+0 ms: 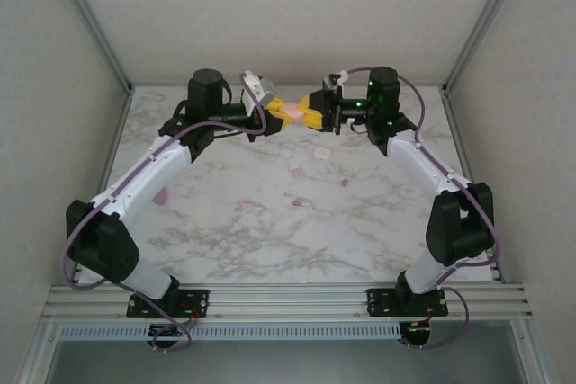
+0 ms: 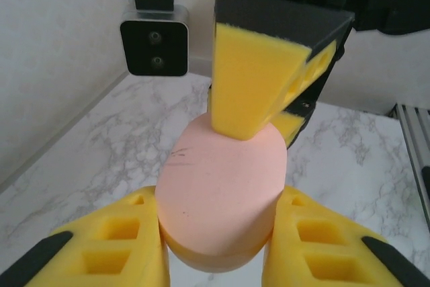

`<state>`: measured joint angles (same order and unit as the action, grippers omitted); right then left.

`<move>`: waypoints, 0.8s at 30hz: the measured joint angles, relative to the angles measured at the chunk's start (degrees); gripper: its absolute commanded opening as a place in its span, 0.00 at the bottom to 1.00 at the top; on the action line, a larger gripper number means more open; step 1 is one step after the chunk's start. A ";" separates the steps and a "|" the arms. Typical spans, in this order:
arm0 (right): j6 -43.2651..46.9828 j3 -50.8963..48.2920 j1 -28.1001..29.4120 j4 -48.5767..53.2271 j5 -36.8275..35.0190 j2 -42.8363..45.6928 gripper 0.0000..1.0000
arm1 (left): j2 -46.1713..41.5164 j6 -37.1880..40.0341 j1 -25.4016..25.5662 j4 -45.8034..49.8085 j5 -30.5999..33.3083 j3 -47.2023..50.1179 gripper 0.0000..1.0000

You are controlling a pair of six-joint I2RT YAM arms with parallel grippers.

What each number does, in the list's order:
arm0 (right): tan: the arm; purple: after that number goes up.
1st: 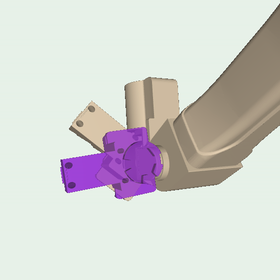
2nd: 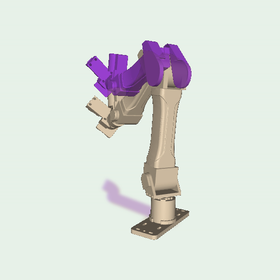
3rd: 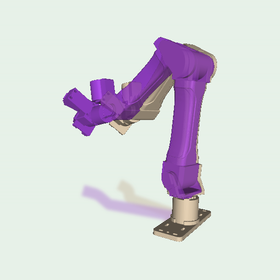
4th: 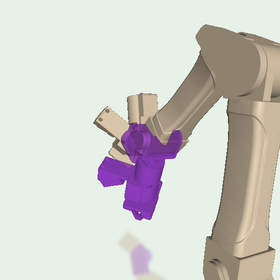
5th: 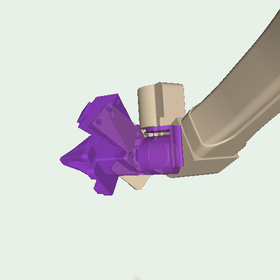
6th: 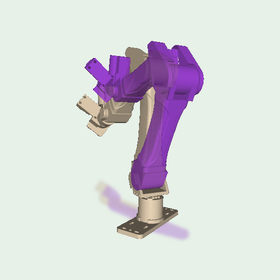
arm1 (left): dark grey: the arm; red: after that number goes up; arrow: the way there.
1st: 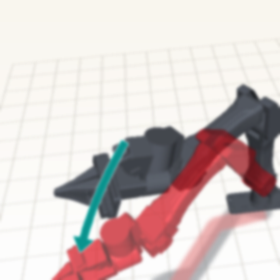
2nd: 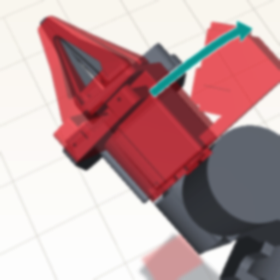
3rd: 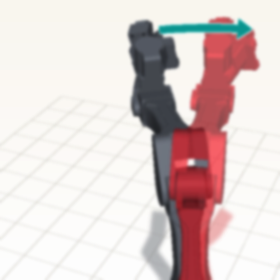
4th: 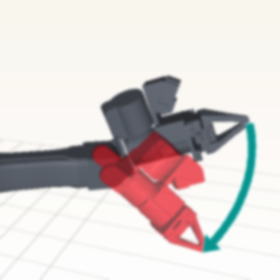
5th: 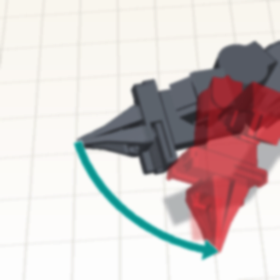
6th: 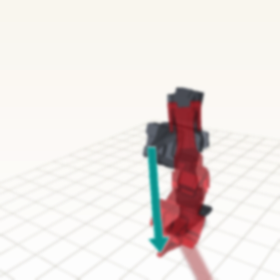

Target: Insert the wireless bluetooth earbuds into the charging case

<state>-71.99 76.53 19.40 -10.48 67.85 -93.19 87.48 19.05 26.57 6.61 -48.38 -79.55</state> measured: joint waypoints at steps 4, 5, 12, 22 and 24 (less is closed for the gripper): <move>12.04 4.81 0.26 15.21 -3.89 0.17 0.61 | 0.07 1.75 0.37 5.88 0.22 -2.40 0.27; 15.26 6.01 0.26 18.82 -4.98 0.28 0.63 | 0.07 2.12 0.39 7.15 0.24 -3.13 0.28; 38.88 9.75 0.24 36.33 -15.56 4.20 0.66 | 1.20 4.20 0.39 15.39 -0.85 -7.69 0.28; 85.66 -1.84 2.64 35.21 -19.26 17.64 0.69 | 2.45 6.38 1.49 22.60 -3.89 -10.58 0.29; 93.94 -1.66 4.26 35.65 -19.23 17.59 0.68 | 2.45 6.73 2.14 23.30 -4.09 -11.08 0.29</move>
<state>21.96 74.87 23.66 25.17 48.62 -75.59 89.93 25.78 28.71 29.91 -52.47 -90.63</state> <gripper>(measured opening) 0.688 0.308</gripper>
